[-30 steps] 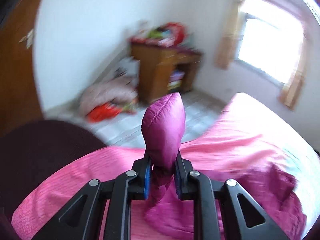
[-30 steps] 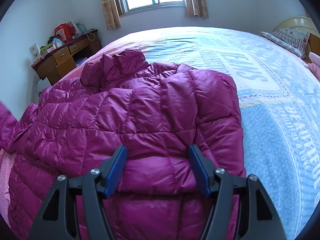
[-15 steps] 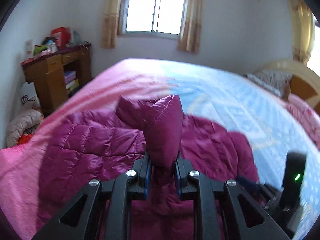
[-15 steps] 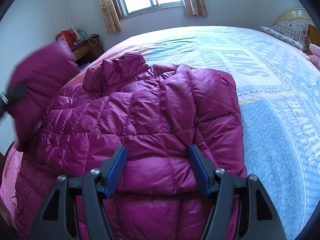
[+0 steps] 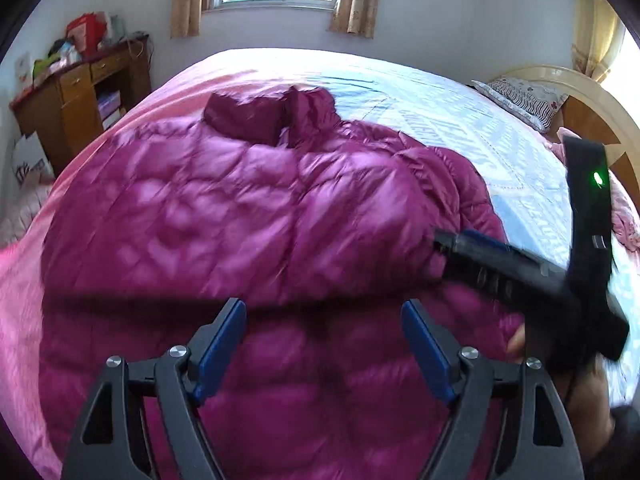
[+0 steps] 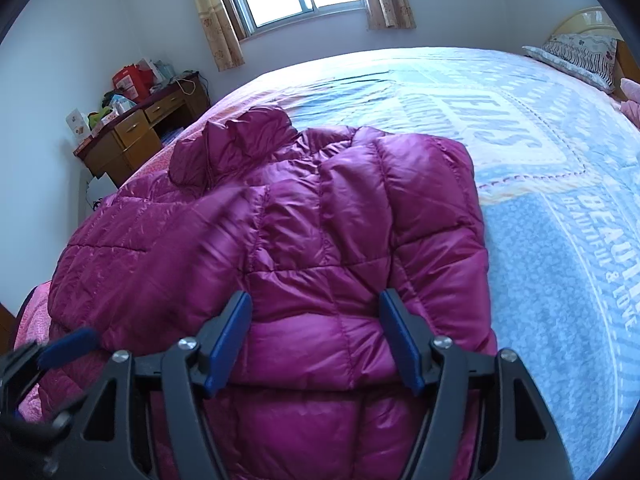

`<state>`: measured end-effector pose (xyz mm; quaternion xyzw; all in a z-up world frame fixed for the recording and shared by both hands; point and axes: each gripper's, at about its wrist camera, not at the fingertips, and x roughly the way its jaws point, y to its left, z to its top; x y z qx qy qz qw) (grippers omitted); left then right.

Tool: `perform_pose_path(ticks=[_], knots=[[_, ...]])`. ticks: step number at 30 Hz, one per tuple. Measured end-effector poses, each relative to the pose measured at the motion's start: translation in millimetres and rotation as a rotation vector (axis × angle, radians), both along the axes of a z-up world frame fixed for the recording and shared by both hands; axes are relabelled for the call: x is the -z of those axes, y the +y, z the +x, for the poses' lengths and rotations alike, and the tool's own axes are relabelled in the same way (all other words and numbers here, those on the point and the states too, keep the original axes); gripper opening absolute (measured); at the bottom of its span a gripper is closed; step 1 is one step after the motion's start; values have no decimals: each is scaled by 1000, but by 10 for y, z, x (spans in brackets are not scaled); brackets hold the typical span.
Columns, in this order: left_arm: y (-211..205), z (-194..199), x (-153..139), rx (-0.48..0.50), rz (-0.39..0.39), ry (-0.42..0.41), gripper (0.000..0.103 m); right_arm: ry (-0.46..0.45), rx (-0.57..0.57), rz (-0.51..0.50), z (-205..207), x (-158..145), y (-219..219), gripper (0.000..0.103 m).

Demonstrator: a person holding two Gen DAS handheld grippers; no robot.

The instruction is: Fold large clothes

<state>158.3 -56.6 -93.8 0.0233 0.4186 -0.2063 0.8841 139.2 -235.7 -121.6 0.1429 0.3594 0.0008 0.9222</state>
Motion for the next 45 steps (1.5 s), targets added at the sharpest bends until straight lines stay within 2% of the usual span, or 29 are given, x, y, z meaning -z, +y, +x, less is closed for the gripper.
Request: perform_pose_path(ticks=[3,7,9,11,12,13,14,17,20,24,27,31,32,33,35,37,39,41,43,45], knots=[[246,-87,60,-54,9,-2,80,-5,0,59,-38,-58,-73,70],[752,-103,28,-193,-42,-29,80,-96,15,224,-185,-256,-91,73],[990,-39,18,-270,-79,-14,80,-59,-26,228,-76,-273,60,73],[1111,37,13,-307,-77,-2,80,3,-70,167,81,-226,286,71],[1155,74,7,-324,-73,-5,80,21,-90,131,135,-188,398,65],[1226,85,-23,-347,-69,-18,80,35,-106,112,173,-163,469,38],[1268,92,-45,-359,-67,-26,80,50,-120,89,191,-136,553,26],[1393,142,-139,-386,-75,-48,80,17,-129,35,92,-207,652,18],[1440,242,-213,-418,-64,-77,80,-14,-171,0,-96,-299,683,18],[1439,397,-219,-463,-49,-81,80,17,-151,-65,-187,-175,602,18],[1367,537,-125,-475,-18,-65,80,44,-133,-25,-136,-4,488,22],[1291,687,116,-501,84,-24,80,50,-133,-10,-176,-11,464,33],[1297,714,191,-505,94,-6,80,53,-131,-10,-191,-29,452,40],[1309,724,243,-509,96,1,80,51,-123,-10,-218,-55,434,43],[1328,698,306,-512,90,-14,81,25,-69,-18,-334,-137,354,46],[1305,661,330,-512,107,-44,81,-34,8,-80,-474,-298,333,48],[1265,646,341,-518,130,-55,81,-105,8,-130,-536,-480,412,48],[1238,636,337,-517,152,-66,81,-131,-60,-150,-487,-567,543,43],[1213,613,319,-508,169,-69,81,-94,-135,-169,-341,-518,690,37],[1212,577,271,-493,192,-66,81,-2,-166,-153,-167,-330,726,36]])
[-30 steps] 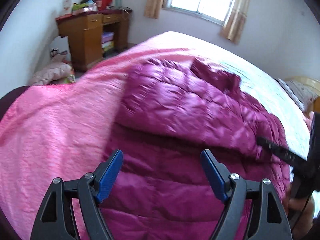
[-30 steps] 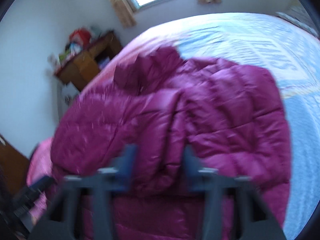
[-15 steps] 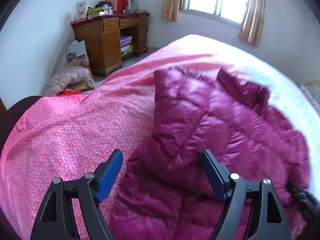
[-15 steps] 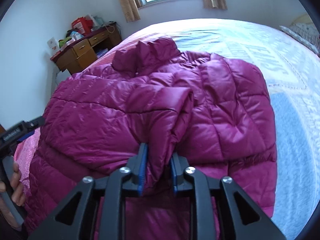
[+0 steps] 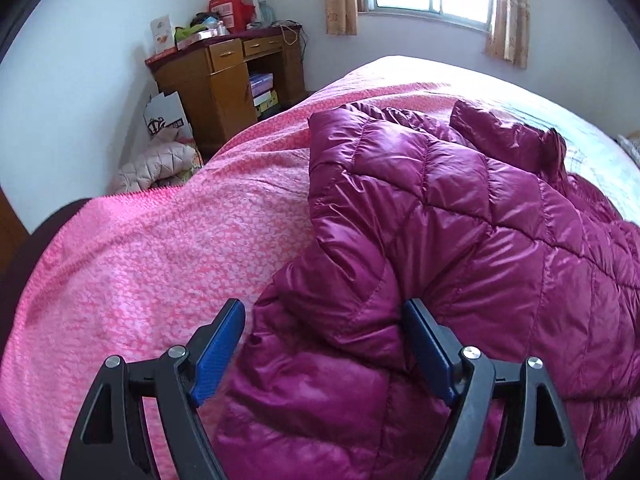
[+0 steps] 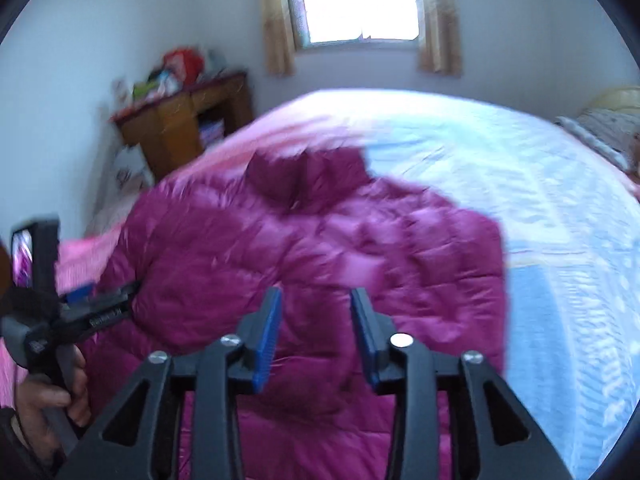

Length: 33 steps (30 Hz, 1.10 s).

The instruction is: Fold large clothes

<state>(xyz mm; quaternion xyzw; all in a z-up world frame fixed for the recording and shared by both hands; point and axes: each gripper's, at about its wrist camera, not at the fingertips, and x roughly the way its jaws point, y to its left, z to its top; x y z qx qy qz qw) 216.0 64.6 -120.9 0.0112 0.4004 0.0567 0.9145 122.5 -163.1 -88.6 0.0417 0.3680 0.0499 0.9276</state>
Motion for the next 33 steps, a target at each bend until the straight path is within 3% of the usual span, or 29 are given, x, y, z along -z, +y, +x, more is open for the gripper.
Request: perform_pose_path(ticks=[2,5,7,9,11,14,19,21,25,30,31,32,33], knots=[[34,-60,-108,25,3,9,81,102,6,-21,113,186,2,36],[104,-144,-388,48,-31,-58,81,104,-13,-69,98,154,37,38],[112,-116,-576,45,-42,-106,81,88,-33,-46,119,18,44,38],[32,11,-743,74,-47,-142,81,44,-21,23,229,-206,-54,44],[-74,143,-791,82,-20,-164,81,12,28,79,442,-419,-166,59],[-211,397,-683,80,-21,-159,81,-11,90,129,953,-675,-265,62],[-282,576,-262,30,-79,-111,81,116,192,248,1834,-612,-364,62],[-283,549,-119,-1,-65,-125,81,155,223,245,2086,-529,-340,62],[-277,500,-143,-21,-59,-157,81,238,249,180,2524,-365,-254,62],[-256,551,-99,-29,-77,-137,81,352,269,104,2742,-126,-208,62],[-245,558,-94,-28,-86,-134,81,361,260,101,2716,-108,-213,57],[-237,562,-94,-29,-93,-132,81,355,255,99,2671,-114,-229,35],[-227,564,-95,-29,-98,-131,81,349,250,87,2615,-133,-248,22]])
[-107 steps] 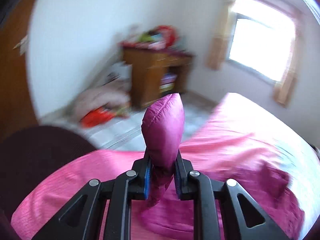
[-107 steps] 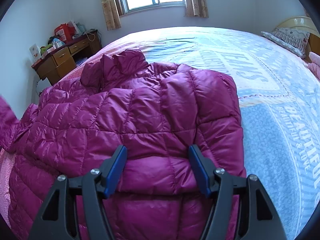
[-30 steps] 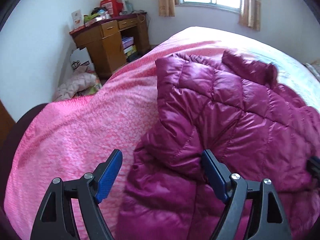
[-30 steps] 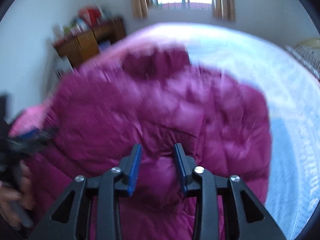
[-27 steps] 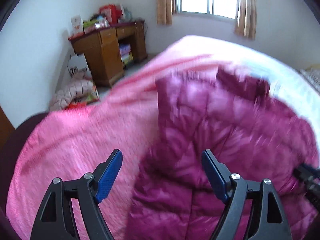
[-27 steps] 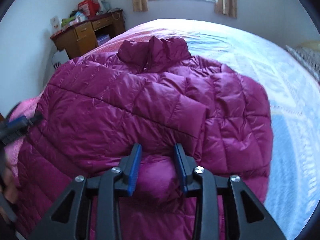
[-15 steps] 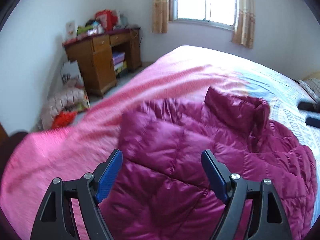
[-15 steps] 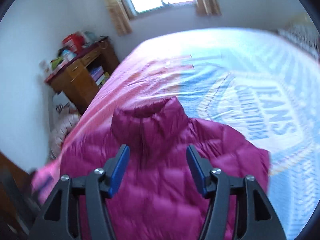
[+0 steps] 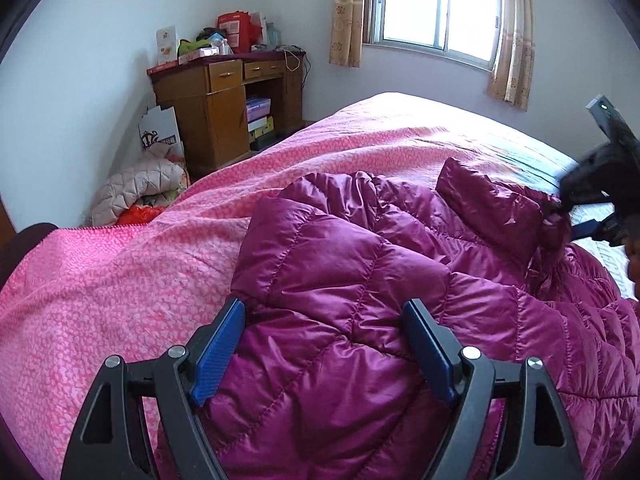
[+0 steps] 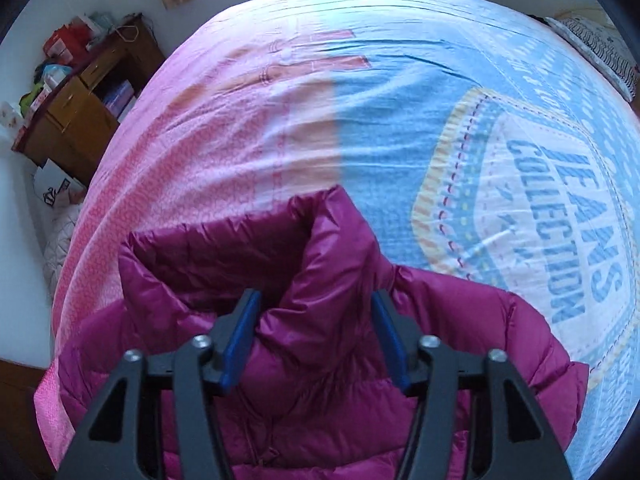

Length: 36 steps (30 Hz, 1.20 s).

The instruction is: Fold large clothes

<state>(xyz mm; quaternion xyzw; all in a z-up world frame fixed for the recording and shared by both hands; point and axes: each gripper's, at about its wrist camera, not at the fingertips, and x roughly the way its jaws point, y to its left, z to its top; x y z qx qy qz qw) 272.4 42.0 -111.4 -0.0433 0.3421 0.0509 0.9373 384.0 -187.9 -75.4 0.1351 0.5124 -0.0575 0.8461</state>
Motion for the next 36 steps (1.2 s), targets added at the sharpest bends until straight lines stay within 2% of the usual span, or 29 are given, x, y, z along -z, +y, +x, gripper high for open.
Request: perform_pose_path(ticks=[1,7,10,12,14,17,19,22,24,27,31,33,35,36], knots=[[6,2,0,0,-5,1,81,-6,-13,-12,-63,-23,-20,17],[22,1,-6,0,-11,1,81,-64,-30,-21,-617,-53,-249,13],[25,2,8,0,-12,3,81,-55,3,2,-760,151,-408,13],[26,7,26,1,-11,6,81,-71,36,63,-851,332,-529,10],[49,13,31,7,-26,6,81,-154,46,86,-954,387,-566,8],[113,-20,-15,47,-65,14,81,-297,21,48,-1136,467,-523,8],[118,-67,-161,78,-74,14,81,-320,39,132,-1164,494,-642,8],[23,-24,-481,127,-109,-29,81,-347,55,233,-1190,543,-737,7],[-187,235,-712,164,-123,-19,82,-351,55,238,-1200,540,-749,7],[-538,666,-797,200,-142,30,82,-353,54,238,-1196,532,-737,8],[-1181,1071,-710,260,-95,88,82,-361,54,251,-1210,535,-721,8],[-1482,1162,-560,276,-29,126,82,-364,54,259,-1208,533,-715,8],[-1714,1238,-353,260,89,172,82,-367,54,270,-1226,571,-769,8],[-1727,1271,-274,212,159,187,82,-368,54,273,-1243,581,-790,7]])
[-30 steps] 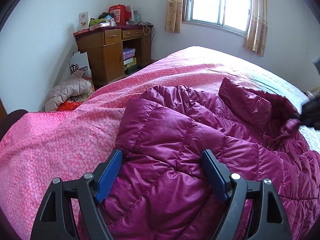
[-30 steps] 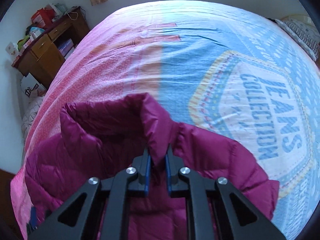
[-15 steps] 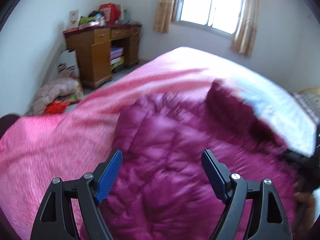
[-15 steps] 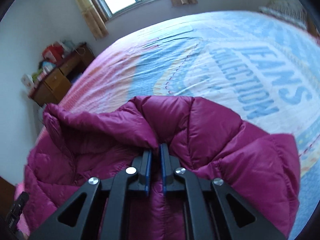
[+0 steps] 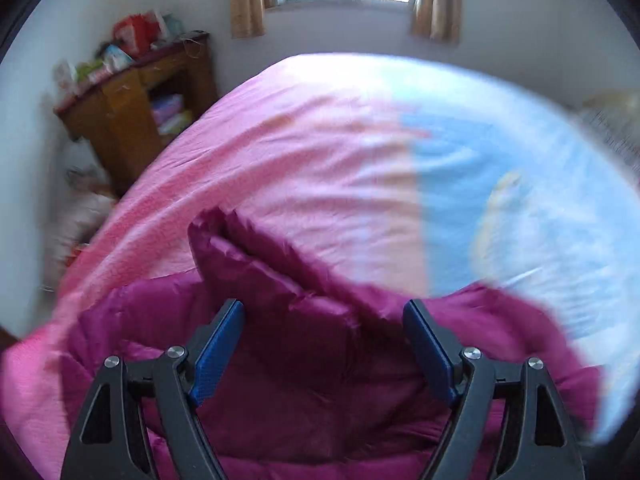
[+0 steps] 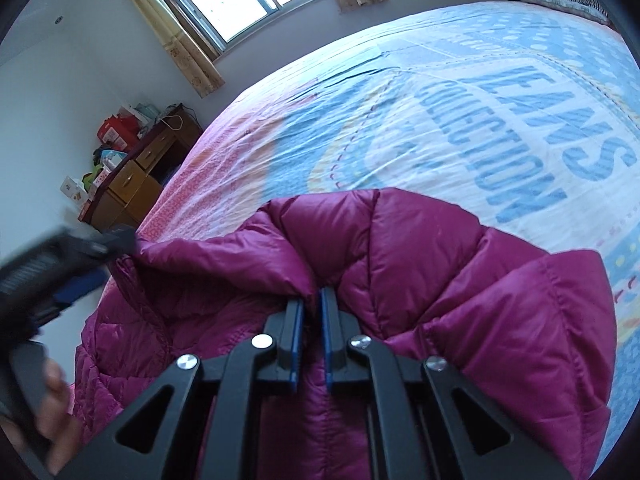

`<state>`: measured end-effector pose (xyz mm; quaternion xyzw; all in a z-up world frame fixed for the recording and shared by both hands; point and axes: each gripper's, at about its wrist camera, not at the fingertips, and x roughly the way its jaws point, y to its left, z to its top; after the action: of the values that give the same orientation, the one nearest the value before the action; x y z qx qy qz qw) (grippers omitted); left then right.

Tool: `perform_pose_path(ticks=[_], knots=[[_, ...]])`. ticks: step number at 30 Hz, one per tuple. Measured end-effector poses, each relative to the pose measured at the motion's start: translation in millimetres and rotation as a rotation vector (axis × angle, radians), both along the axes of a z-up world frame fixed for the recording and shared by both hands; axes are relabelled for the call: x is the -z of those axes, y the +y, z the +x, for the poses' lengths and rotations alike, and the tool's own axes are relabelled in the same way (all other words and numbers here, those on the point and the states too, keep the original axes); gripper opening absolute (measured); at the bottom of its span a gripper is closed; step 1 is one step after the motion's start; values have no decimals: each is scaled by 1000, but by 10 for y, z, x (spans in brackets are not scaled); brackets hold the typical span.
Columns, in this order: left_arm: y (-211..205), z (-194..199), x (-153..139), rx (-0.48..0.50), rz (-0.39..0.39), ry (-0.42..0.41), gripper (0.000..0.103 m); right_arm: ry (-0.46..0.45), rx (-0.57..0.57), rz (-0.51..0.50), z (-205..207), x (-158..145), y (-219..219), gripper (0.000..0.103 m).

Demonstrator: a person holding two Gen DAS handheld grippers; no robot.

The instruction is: Fold large clothes

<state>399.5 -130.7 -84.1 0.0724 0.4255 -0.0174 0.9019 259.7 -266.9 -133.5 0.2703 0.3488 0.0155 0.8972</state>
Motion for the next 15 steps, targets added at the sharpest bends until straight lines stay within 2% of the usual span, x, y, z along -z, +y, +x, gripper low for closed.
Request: perform_pose_path(ticks=[1,4,7,8,11,13,15], knots=[[74,5,29,-28,23,-1,82,-1,-1,2,-13,16,-18,8],[567,-78,0,-139,-46,-18,82,-2,0,7,-10,23,-25,7],[1019,-209,40,-251,15,-48,82,-2,1,10,-9,30,-32,7],[1131,-225,93,-270,8,-34,82,-2,1,9,-7,29,-33,7],[1423,-270,316,-283,-101,35,82,-2,0,9,-6,32,-33,7],[1459,-373,351,-279,-119,-2,82,-2,1,10,-1,41,-41,7],[1470,-516,404,-277,-140,-73,82,-2,0,19,-5,51,-65,7]])
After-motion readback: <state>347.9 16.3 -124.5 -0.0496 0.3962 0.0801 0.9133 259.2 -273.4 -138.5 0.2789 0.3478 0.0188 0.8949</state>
